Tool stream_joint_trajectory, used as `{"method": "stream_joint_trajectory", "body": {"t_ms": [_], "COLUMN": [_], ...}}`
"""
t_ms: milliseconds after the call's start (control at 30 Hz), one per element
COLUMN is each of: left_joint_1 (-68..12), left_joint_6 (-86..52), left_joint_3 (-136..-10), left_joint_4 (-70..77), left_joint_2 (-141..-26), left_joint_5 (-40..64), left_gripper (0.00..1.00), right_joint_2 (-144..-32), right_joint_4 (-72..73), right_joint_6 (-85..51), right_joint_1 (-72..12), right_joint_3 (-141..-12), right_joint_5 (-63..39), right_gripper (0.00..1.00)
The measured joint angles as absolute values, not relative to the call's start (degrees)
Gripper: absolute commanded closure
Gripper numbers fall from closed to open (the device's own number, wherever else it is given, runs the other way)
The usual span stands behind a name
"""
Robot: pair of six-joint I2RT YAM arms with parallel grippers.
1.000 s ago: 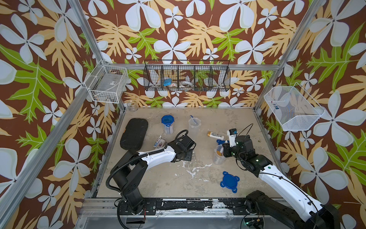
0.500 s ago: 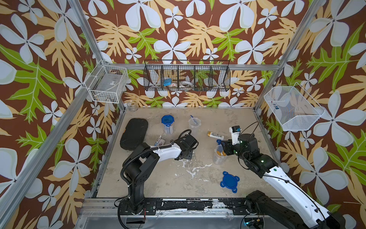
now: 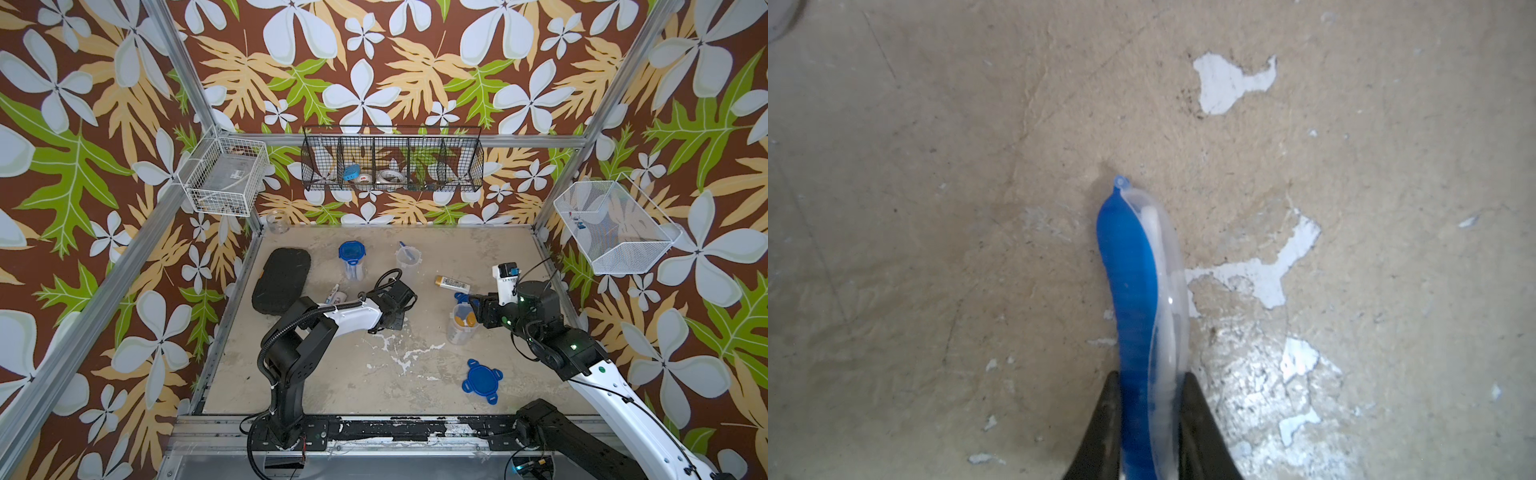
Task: Pack away toiletry kits
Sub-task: Pick up the toiletry item from the center of the board.
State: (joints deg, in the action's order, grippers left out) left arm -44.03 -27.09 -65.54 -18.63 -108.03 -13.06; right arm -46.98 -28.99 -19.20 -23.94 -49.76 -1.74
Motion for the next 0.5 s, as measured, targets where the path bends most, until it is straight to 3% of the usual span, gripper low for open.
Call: {"method": "stream_joint_trajectory", "body": {"t_ms": [233,333,500], "left_joint_1": [-44.9,-47.7,-53.6], "left_joint_6": [-27.0,-25.7,-23.9], "left_joint_3": [-62.2,-60.7,-57.3], "left_joint_4": [-21.6,-21.5,-20.5], "left_joint_2": [-98.3,-91.4,-81.0], "left_joint_5": [-10.5,-9.9,-8.6], "left_gripper": [0.88,0.88,0.88], "right_joint_2": [-47.1,-49.6,-53.6], "right_joint_4": [-31.9,-32.6,-32.3], "right_joint_6": [-21.6,-23.0,-25.4], "right_joint_1": [-23.9,-23.9,-23.9], "right_joint_3": [-49.3,-49.5,-51.6], "right_joint_5": [-8.6,-13.3,-20.3], "right_gripper": [0.22,0.11,0.08]}}
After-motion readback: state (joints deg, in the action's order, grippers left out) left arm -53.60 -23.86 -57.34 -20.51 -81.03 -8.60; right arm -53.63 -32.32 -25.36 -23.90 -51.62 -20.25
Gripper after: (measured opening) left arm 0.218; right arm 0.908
